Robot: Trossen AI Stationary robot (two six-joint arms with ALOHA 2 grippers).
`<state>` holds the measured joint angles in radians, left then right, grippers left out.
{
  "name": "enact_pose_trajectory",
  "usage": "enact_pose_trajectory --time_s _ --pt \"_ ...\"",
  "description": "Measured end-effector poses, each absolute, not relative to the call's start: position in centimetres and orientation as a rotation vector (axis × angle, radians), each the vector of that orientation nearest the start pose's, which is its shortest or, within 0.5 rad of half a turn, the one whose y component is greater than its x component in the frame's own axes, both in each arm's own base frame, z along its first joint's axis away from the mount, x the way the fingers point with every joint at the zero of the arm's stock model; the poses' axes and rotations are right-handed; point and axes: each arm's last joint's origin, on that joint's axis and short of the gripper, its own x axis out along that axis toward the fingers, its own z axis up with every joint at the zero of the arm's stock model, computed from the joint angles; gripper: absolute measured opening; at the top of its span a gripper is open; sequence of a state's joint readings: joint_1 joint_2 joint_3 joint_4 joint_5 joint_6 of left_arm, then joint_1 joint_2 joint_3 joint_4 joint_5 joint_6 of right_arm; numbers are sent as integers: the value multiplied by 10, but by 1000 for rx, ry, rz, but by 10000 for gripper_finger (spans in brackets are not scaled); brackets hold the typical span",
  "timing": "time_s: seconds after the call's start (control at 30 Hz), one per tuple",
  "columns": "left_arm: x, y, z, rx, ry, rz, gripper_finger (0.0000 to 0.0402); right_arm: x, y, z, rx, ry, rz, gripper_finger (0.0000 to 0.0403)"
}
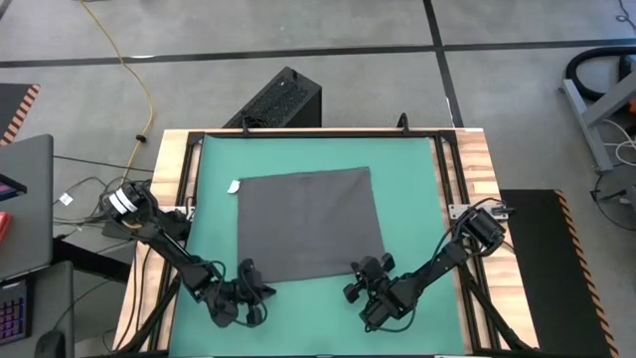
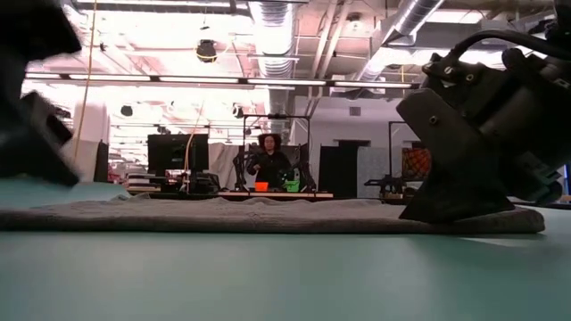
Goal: Roll towel
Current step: Roll the gray towel on the table
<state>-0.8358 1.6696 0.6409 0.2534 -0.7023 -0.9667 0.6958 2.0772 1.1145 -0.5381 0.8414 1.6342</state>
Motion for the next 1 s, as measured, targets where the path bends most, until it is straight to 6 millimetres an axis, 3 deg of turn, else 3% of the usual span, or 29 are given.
enact_pose_trajectory --time_s 0.13,0.4,0.7,1.0 --pt "206 -213 138 -310 496 184 0 279 206 88 404 642 -841 7" --pt "177 -207 121 -385 462 330 0 282 214 103 350 659 -851 13" --pt "178 -206 117 -330 472 327 0 288 222 120 329 691 -851 69" --pt "176 -208 106 -307 550 299 0 292 227 132 327 667 -844 77"
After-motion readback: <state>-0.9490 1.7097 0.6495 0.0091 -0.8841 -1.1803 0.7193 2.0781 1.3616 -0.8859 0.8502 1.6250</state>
